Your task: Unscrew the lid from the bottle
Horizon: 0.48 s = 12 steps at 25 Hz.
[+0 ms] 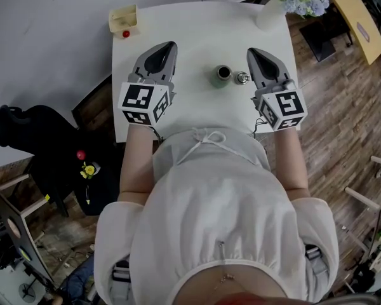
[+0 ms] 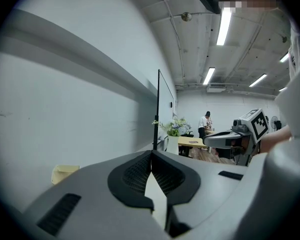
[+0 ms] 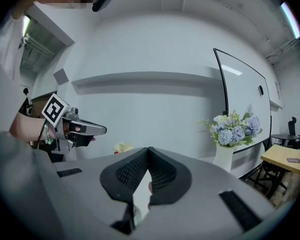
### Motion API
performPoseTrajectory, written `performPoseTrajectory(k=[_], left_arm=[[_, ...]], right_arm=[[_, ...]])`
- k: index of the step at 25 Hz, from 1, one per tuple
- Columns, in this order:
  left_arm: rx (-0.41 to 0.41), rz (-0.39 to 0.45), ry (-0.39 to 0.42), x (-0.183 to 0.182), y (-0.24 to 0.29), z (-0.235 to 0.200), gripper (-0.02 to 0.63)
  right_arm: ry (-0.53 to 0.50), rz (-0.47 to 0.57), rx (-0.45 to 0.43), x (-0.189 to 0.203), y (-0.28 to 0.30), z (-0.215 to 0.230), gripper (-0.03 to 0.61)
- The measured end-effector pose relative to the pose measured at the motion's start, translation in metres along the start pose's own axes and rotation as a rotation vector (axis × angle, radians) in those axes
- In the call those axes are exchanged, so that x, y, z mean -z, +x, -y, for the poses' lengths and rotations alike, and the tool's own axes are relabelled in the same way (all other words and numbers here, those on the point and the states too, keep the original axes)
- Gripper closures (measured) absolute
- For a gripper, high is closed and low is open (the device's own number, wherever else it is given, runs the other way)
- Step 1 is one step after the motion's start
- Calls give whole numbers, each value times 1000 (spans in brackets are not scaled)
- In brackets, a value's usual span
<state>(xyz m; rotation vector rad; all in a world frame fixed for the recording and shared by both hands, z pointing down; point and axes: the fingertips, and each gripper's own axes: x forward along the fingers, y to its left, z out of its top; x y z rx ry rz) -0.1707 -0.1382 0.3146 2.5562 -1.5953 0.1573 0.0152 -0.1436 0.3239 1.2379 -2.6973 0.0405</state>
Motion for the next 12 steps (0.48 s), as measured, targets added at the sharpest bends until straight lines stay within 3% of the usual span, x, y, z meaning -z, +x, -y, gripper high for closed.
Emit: performPoseTrajectory(k=[12], left_arm=[[-6, -21, 5, 0, 0, 13, 593]], right_arm=[[7, -1, 34, 2, -9, 9, 577]])
